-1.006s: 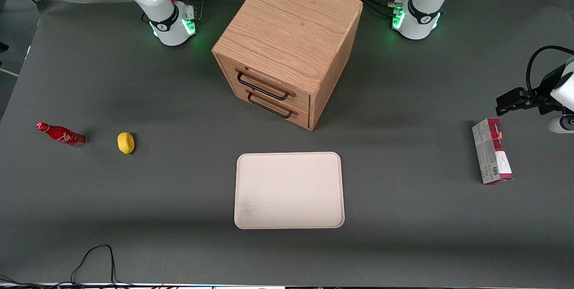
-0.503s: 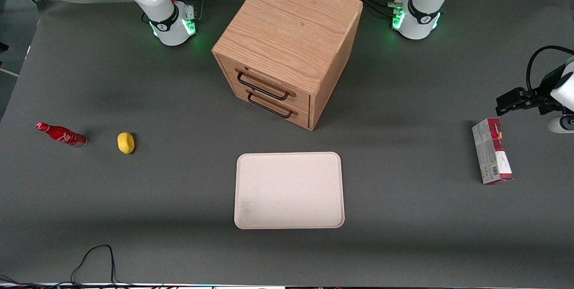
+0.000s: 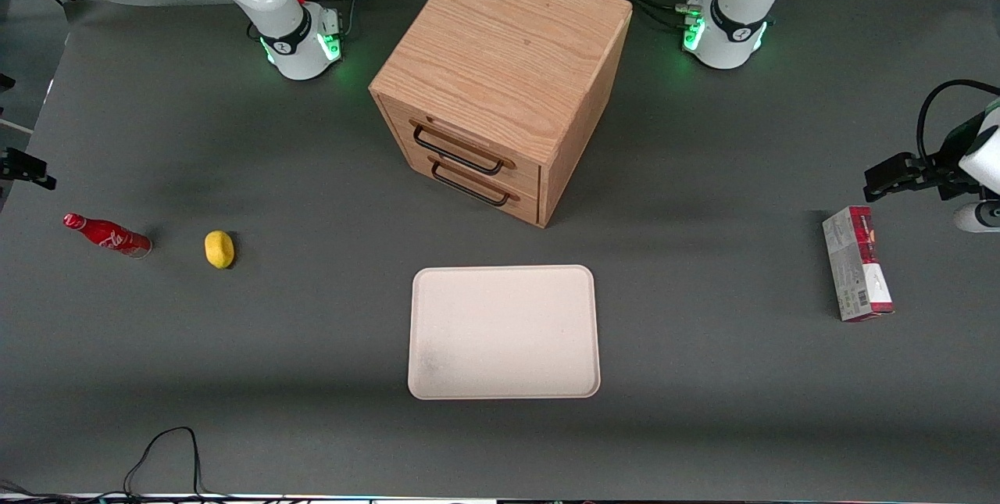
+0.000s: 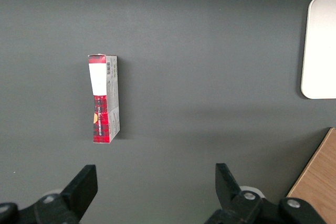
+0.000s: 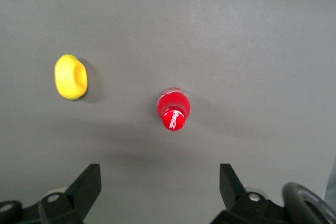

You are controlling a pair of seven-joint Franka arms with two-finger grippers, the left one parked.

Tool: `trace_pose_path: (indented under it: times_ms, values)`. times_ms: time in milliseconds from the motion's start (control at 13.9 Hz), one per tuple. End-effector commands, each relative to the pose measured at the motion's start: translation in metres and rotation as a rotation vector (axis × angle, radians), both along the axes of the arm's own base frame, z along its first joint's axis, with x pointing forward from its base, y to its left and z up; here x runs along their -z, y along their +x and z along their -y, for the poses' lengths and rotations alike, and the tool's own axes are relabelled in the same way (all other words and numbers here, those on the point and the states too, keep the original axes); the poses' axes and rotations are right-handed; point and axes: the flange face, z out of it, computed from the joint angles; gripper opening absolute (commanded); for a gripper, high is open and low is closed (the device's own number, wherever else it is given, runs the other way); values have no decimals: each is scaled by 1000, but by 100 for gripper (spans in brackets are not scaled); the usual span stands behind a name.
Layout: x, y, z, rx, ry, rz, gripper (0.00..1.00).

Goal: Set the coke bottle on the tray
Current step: 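Lower the right gripper around the bottle's middle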

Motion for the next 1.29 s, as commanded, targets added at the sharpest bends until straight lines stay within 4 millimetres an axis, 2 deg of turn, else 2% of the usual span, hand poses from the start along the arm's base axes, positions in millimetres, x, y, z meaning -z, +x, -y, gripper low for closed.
trace_pose_path:
  times_ms: [0,359,503,862,1222]
  values:
    - [28,9,3,3,23,-2,100]
    - [59,23,9,-38,-26,-6,100]
    - [71,29,6,-18,6,1,100]
    - [85,42,9,-33,-21,-4,100]
    - [90,38,9,-62,-7,-8,100]
